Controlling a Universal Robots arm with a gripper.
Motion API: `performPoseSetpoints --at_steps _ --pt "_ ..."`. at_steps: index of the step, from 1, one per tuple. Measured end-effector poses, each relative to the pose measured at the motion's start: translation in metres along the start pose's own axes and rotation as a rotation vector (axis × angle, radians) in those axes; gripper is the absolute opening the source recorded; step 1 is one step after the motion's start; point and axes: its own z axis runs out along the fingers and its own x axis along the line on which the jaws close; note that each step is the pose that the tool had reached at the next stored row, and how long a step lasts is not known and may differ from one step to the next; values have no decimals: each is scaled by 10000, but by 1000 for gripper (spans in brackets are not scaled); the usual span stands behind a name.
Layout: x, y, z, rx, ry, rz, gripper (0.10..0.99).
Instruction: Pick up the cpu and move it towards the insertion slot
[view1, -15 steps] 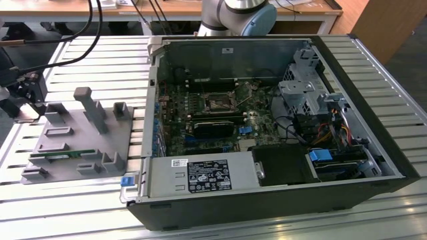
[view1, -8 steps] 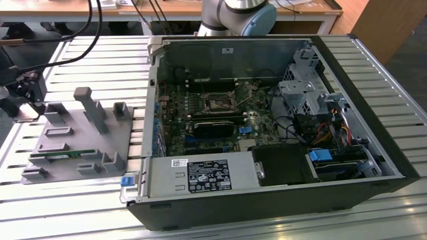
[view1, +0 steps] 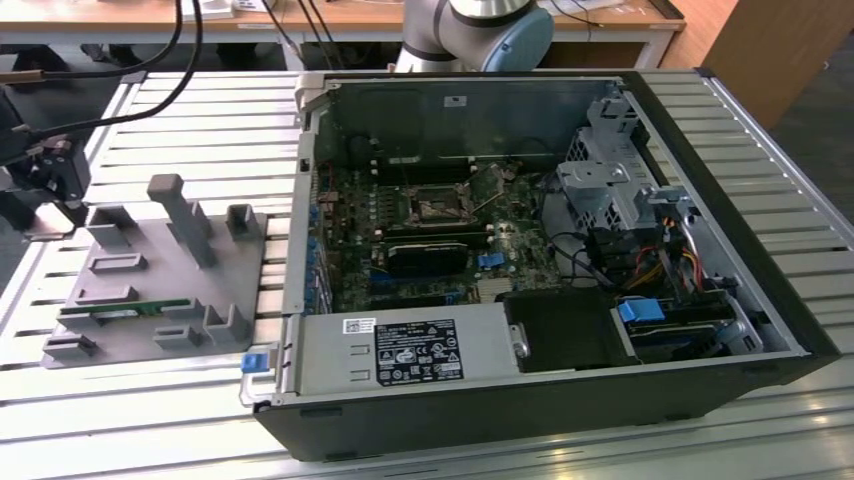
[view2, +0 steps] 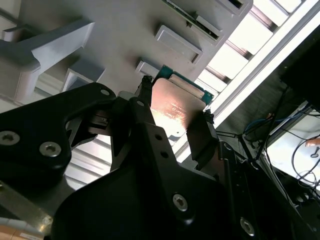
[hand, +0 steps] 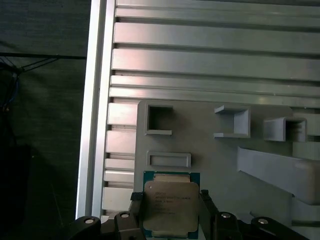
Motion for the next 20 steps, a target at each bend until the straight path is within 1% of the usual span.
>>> performPoseSetpoints --at_steps 1,3,20 --pt "0 2 -20 0 0 0 529" --pt "0 3 -34 0 0 0 529" --pt "0 6 -88 0 0 0 529"
